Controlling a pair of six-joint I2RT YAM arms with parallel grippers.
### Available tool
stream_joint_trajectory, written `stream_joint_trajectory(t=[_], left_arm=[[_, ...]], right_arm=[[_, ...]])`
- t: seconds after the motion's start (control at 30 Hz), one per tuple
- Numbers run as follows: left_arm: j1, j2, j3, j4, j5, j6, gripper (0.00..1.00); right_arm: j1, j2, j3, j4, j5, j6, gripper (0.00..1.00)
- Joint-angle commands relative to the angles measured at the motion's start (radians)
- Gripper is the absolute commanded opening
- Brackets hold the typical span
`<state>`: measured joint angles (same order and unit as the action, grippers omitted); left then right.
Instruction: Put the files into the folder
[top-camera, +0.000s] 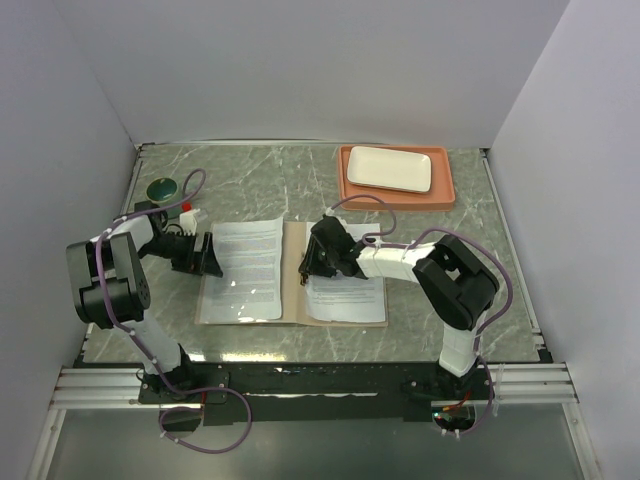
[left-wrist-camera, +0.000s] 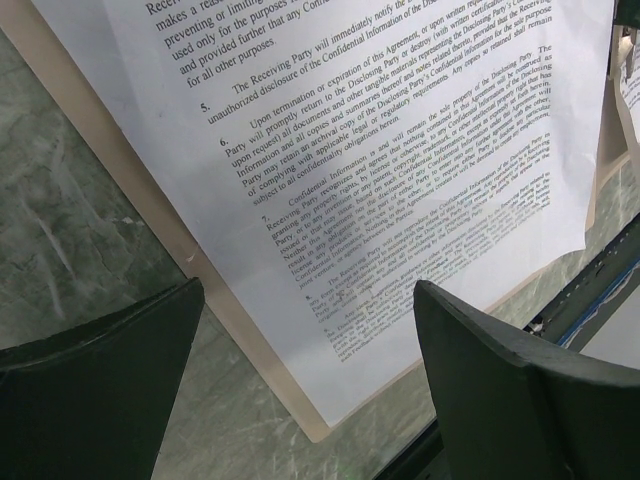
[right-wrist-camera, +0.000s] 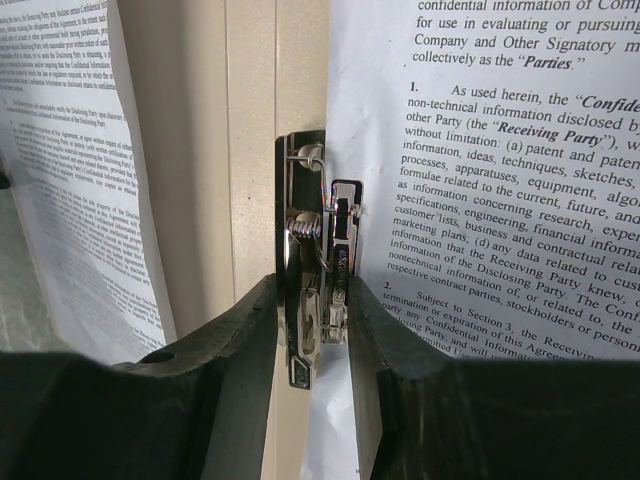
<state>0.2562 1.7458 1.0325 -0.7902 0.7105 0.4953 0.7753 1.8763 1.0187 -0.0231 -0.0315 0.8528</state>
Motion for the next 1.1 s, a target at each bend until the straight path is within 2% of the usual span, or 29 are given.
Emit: stream_joint_trajectory(t=[0.0, 0.3, 0.53, 0.8, 0.9, 1.03, 1.07], left_arm=[[-0.034, 0.046, -0.009, 0.026, -0.002, 0.011, 0.96], [-0.032, -0.008, 0.029, -0.041, -0.032, 0.012, 0.96], [-0.037, -0.202, 0.084, -0.155, -0.034, -0.003, 0.96], [-0.084, -0.282, 0.014, -0.181, -0.068, 0.003, 0.96], [-0.165, -0.356, -0.005, -0.152, -0.109, -0.015, 0.96], [-0.407, -0.469, -0.072, -0.067, -0.244, -0.011, 0.96], [-0.438, -0.489, -0.078, -0.051, -0.314, -0.005, 0.96]], right_arm=[[0.005, 0.153, -0.108, -0.199, -0.007, 0.011, 0.00], [0.005, 0.173, -0.114, -0.196, -0.010, 0.018, 0.00], [0.004, 0.179, -0.120, -0.189, -0.018, 0.031, 0.00], [0.005, 0.188, -0.111, -0.189, -0.030, 0.037, 0.00], [-0.002, 0.195, -0.109, -0.187, -0.039, 0.040, 0.00], [-0.008, 0.195, -0.111, -0.186, -0.045, 0.040, 0.00], [-0.008, 0.193, -0.111, -0.186, -0.042, 0.040, 0.00]])
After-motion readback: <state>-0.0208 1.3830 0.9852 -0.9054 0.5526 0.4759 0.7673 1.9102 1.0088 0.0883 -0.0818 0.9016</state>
